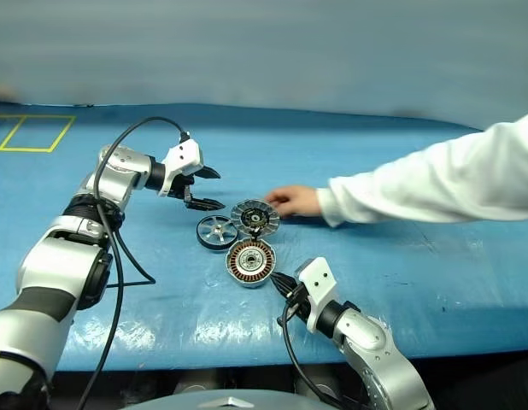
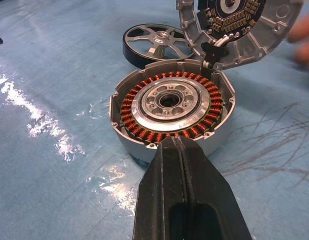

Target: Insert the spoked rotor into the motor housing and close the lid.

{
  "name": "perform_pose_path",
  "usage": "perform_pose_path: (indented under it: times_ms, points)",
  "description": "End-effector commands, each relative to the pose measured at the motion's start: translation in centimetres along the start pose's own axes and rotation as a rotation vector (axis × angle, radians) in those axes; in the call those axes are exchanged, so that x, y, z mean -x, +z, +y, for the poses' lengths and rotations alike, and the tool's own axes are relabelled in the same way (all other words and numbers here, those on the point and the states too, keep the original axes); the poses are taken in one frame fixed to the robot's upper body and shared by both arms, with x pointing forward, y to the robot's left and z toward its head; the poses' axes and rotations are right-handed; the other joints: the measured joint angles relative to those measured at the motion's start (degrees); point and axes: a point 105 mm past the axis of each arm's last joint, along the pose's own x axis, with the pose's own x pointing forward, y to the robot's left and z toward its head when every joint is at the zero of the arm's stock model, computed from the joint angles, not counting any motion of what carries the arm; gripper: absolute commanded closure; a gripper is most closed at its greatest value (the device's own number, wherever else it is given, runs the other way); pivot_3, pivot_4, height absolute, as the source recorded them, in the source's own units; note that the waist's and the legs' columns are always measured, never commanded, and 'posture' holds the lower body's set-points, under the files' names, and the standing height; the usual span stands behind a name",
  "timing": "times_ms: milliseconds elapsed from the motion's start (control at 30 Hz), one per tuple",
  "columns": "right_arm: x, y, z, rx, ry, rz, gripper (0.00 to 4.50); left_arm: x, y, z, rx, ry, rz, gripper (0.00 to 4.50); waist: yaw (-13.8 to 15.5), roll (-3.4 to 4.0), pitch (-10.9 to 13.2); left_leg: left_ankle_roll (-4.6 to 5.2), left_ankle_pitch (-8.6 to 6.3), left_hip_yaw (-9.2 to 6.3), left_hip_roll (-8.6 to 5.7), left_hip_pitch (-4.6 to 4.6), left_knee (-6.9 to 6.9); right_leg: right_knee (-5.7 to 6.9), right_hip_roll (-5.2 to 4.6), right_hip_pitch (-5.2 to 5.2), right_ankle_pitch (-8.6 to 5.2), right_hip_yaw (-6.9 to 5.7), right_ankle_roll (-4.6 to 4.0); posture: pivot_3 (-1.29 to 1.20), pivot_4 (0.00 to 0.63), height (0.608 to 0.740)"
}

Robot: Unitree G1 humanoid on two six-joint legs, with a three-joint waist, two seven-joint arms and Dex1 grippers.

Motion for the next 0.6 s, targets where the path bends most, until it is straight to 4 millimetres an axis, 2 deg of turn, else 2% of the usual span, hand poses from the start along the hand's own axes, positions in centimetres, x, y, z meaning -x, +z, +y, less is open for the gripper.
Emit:
perform_pose_path:
  times_ms: [33, 233, 400, 600]
  points:
    - [-0.1, 0.8, 0.2, 0.014, 0.023, -0.029, 4.48, 0.9, 1.3, 0.6, -0.031, 0.028, -0.044, 0.0, 0.04, 0.0, 0.0, 0.0, 0.0, 0.01, 0.0, 0.0, 0.0, 0.0, 0.0, 0.0, 0.0, 0.0, 0.0, 0.0, 0.15, 0.74]
    - [-0.1, 0.8, 0.3, 0.017, 0.035, -0.028, 4.48, 1.6, 1.3, -0.5, -0.03, -0.064, -0.065, 0.0, -0.04, 0.0, 0.0, 0.0, 0.0, 0.01, 0.0, 0.01, 0.0, 0.0, 0.0, 0.0, 0.0, 0.0, 0.0, 0.0, 0.15, 0.74]
    - [-0.2, 1.0, 0.7, 0.043, 0.044, -0.055, 4.48, 2.4, 0.9, -1.8, -0.023, -0.176, -0.021, 0.0, -0.14, 0.01, 0.0, 0.0, 0.0, 0.03, 0.01, 0.02, 0.0, 0.01, 0.0, -0.01, 0.0, 0.02, -0.01, 0.0, 0.15, 0.74]
    - [-0.5, 0.5, 1.0, 0.061, 0.047, -0.048, 4.48, 2.7, 0.0, -2.9, -0.026, -0.228, 0.053, 0.0, -0.09, 0.01, 0.0, 0.0, 0.0, 0.02, 0.01, 0.02, 0.01, 0.01, 0.0, 0.0, -0.01, 0.03, -0.01, 0.0, 0.15, 0.74]
